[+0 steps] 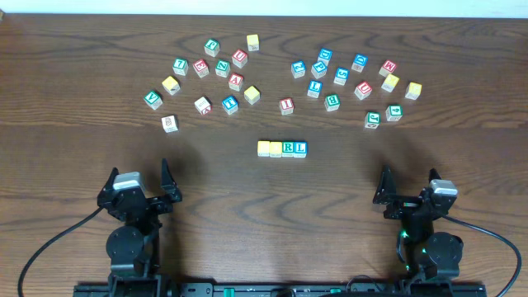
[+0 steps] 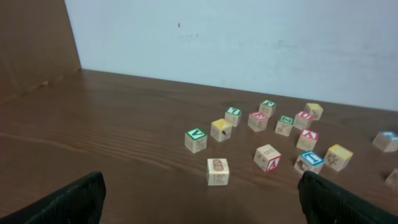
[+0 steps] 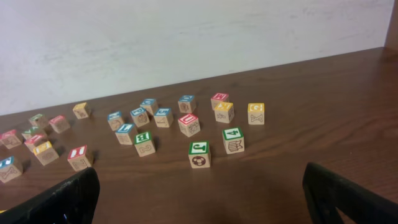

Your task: Spell out CORL

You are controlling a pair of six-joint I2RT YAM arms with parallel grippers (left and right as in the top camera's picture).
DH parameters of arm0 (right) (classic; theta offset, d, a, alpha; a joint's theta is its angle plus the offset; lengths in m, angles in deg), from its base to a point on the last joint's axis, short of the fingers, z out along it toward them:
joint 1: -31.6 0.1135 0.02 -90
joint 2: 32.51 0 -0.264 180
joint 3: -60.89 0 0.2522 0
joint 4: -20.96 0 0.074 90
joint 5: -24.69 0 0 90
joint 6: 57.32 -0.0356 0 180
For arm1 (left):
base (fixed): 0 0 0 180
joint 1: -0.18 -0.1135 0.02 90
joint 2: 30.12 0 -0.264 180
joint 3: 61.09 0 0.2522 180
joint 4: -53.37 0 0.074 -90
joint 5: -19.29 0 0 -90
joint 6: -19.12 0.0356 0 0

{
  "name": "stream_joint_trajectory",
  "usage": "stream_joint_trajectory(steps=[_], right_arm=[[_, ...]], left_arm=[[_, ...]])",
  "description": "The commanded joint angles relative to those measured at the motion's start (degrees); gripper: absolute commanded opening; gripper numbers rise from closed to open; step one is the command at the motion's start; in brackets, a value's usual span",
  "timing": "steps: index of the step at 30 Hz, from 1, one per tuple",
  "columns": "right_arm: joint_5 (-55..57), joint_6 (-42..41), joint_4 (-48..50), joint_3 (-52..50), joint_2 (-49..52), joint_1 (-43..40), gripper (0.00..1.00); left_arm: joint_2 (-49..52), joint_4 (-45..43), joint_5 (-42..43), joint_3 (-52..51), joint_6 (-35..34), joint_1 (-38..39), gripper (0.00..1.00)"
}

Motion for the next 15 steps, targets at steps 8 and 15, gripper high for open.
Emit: stream_joint_trajectory(steps=[8,15], right_arm=[[-0.13,0.57,-0.17,-0.09,-0.24,-0.02,0.99],[-0.13,0.57,-0.17,-0.09,-0.24,-0.02,0.99]], left_arm=[[-6.8,6.21,-0.96,-3.19,5.25,-0.28,0.97],[-6.8,6.99,-0.28,-3.17,5.2,-0.24,0.98]])
